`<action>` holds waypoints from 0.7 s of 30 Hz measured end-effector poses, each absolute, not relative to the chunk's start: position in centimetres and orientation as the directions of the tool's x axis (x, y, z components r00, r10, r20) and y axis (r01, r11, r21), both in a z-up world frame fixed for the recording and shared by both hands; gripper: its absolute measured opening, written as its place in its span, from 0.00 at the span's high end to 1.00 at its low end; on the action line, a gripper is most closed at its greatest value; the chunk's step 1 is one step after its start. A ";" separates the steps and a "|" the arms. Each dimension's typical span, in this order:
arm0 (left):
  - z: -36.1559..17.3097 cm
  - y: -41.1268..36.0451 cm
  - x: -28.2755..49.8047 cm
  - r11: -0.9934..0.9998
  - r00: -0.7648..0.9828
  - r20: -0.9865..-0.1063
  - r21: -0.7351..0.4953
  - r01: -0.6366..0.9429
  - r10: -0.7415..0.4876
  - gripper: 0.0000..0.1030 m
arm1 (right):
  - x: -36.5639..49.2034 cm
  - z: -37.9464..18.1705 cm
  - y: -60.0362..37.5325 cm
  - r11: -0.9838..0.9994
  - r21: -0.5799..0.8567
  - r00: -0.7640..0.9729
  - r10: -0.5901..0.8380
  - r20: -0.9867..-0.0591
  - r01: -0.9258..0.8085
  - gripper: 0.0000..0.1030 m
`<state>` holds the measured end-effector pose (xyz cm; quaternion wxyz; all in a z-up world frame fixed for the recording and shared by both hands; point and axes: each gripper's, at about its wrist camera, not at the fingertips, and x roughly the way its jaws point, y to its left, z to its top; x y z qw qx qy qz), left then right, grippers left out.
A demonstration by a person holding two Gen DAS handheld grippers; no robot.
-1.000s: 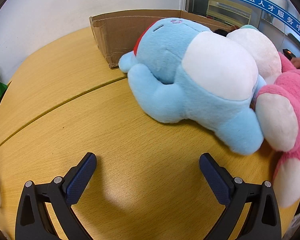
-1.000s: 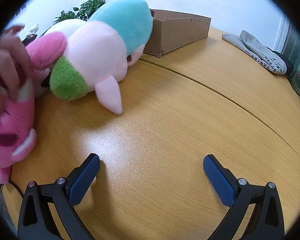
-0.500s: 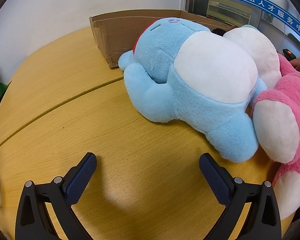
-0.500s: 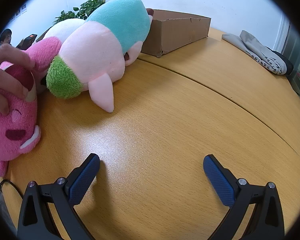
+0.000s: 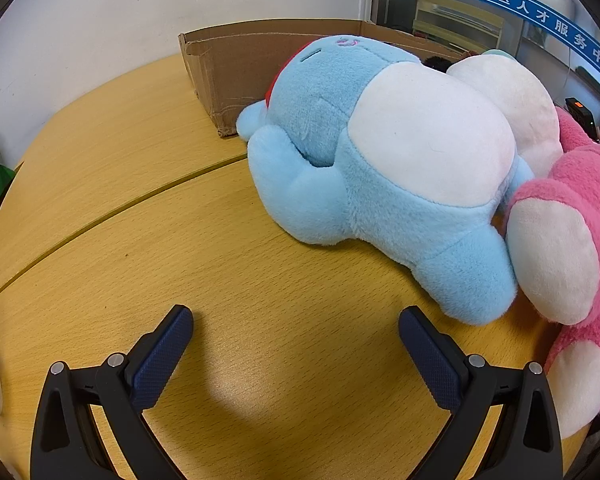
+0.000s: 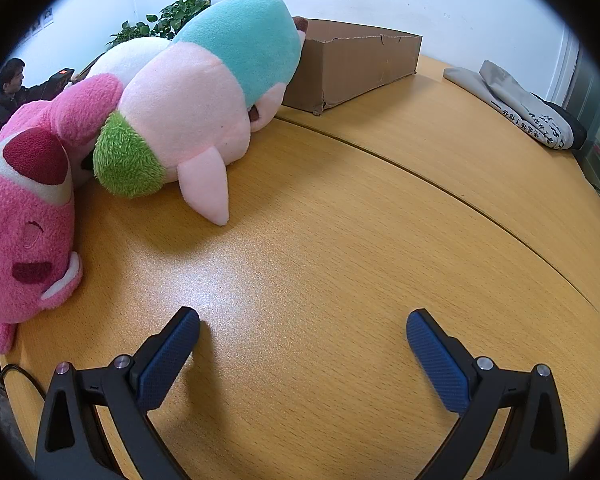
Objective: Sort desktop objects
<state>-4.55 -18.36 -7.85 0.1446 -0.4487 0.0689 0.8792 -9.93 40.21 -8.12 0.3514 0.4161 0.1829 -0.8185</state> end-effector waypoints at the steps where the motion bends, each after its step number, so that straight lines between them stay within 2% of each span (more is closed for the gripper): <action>1: -7.8 -18.4 -4.6 -0.949 -0.556 -0.809 -0.009 -0.316 0.192 0.00 | -10.0 -8.1 40.2 -0.686 -0.008 -0.407 -0.422 -0.810 0.727 0.00; 12: -7.9 -18.4 -4.9 -0.949 -0.555 -0.809 -0.008 -0.316 0.192 0.00 | -10.0 -8.1 39.6 -0.742 -0.009 -0.441 -0.388 -0.810 0.670 0.00; 16: -7.9 -18.5 -5.0 -0.949 -0.555 -0.809 -0.008 -0.316 0.192 0.00 | -7.8 -7.4 41.0 -0.800 0.017 -0.463 -0.364 -0.808 0.599 0.00; 21: -7.8 -18.5 -4.8 -0.949 -0.555 -0.809 -0.008 -0.316 0.192 0.00 | -0.4 -1.8 41.8 -0.809 0.071 -0.580 -0.477 -0.660 0.584 0.00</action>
